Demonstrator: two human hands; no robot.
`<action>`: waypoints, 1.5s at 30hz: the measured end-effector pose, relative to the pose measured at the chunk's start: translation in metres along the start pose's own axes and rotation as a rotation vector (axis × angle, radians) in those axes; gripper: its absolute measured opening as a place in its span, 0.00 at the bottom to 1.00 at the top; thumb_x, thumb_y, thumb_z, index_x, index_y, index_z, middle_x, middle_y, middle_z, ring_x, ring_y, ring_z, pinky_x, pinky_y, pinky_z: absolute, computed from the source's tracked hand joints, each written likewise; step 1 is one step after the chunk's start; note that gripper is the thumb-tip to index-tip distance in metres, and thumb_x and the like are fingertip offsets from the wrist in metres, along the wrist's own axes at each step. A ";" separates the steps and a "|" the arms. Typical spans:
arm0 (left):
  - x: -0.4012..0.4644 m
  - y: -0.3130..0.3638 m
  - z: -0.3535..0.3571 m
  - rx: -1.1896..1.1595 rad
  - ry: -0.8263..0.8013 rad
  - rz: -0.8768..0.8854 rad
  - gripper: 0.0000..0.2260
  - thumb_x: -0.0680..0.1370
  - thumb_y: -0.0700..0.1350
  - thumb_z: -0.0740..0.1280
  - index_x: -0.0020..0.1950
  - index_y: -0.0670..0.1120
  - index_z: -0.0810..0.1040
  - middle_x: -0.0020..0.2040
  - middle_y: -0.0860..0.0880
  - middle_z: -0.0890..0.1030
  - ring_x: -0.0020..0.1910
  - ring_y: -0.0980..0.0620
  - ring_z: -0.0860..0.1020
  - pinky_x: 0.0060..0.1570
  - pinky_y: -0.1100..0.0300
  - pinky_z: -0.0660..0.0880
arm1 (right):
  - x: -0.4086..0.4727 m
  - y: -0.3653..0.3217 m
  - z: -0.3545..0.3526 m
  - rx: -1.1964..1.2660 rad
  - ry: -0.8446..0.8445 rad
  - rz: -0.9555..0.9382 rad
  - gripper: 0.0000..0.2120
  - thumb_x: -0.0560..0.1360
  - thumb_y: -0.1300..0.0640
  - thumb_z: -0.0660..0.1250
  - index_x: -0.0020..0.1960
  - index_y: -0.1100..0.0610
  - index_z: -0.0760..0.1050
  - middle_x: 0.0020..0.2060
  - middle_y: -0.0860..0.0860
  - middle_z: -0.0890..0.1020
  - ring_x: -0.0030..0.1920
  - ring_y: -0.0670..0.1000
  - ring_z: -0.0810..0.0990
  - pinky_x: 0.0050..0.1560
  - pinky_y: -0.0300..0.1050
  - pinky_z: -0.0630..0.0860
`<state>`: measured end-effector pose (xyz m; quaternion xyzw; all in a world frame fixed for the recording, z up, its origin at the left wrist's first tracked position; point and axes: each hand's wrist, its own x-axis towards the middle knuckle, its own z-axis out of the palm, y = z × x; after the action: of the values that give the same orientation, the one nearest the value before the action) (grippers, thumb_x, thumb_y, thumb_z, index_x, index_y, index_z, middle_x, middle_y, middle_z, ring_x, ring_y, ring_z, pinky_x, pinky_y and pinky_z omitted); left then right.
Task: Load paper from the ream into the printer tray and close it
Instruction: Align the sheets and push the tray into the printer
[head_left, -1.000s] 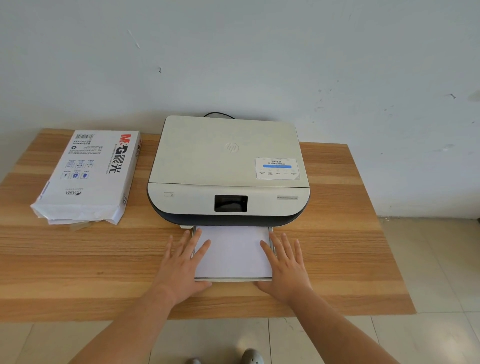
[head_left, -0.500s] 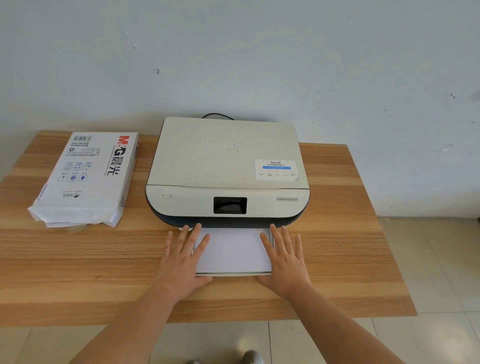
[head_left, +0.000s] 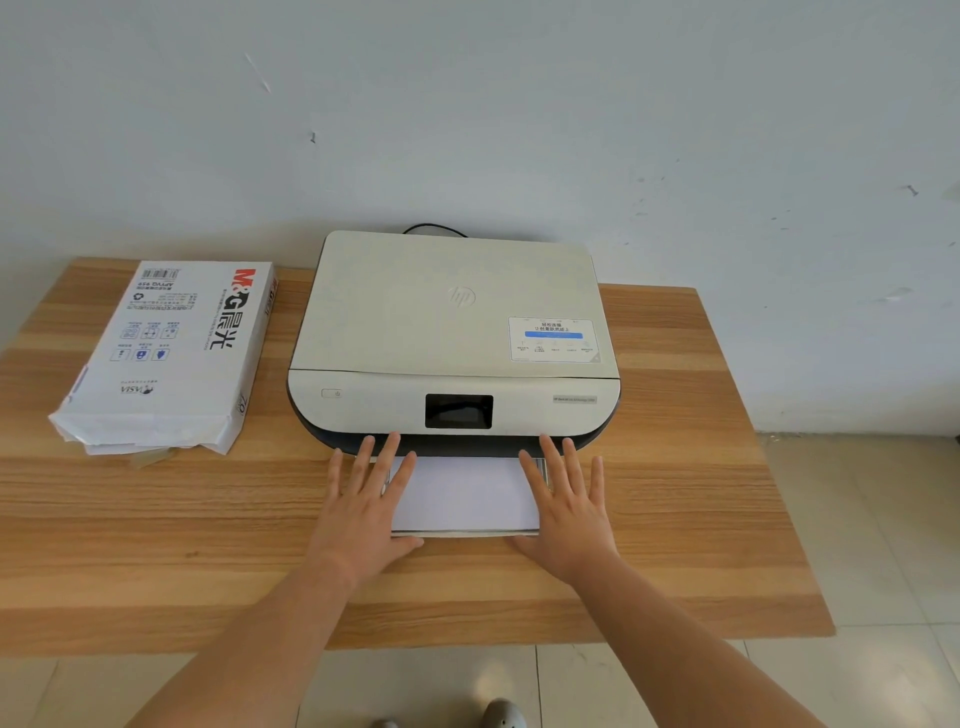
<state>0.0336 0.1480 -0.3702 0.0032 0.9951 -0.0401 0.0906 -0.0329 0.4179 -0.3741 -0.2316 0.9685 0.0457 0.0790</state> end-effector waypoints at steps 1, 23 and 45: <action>0.002 -0.001 0.000 0.001 0.003 0.003 0.48 0.69 0.74 0.58 0.75 0.53 0.36 0.76 0.47 0.31 0.75 0.43 0.32 0.72 0.36 0.36 | 0.001 0.000 -0.001 -0.003 -0.001 -0.004 0.54 0.66 0.28 0.65 0.78 0.49 0.40 0.79 0.56 0.43 0.77 0.62 0.38 0.72 0.70 0.42; 0.027 -0.006 -0.010 0.028 0.052 -0.002 0.52 0.66 0.72 0.65 0.77 0.56 0.37 0.78 0.46 0.35 0.76 0.41 0.37 0.72 0.34 0.41 | 0.025 0.004 -0.017 -0.071 0.013 -0.025 0.52 0.67 0.32 0.67 0.79 0.49 0.44 0.78 0.57 0.40 0.77 0.62 0.36 0.73 0.69 0.39; 0.052 -0.012 -0.025 0.086 0.070 -0.005 0.55 0.64 0.74 0.65 0.76 0.52 0.35 0.77 0.43 0.31 0.75 0.40 0.33 0.72 0.34 0.40 | 0.053 0.010 -0.033 -0.108 0.016 -0.057 0.55 0.69 0.32 0.66 0.77 0.51 0.32 0.75 0.57 0.29 0.74 0.62 0.29 0.74 0.67 0.39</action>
<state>-0.0221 0.1379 -0.3542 0.0058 0.9950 -0.0827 0.0554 -0.0882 0.3993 -0.3499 -0.2636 0.9582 0.0936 0.0600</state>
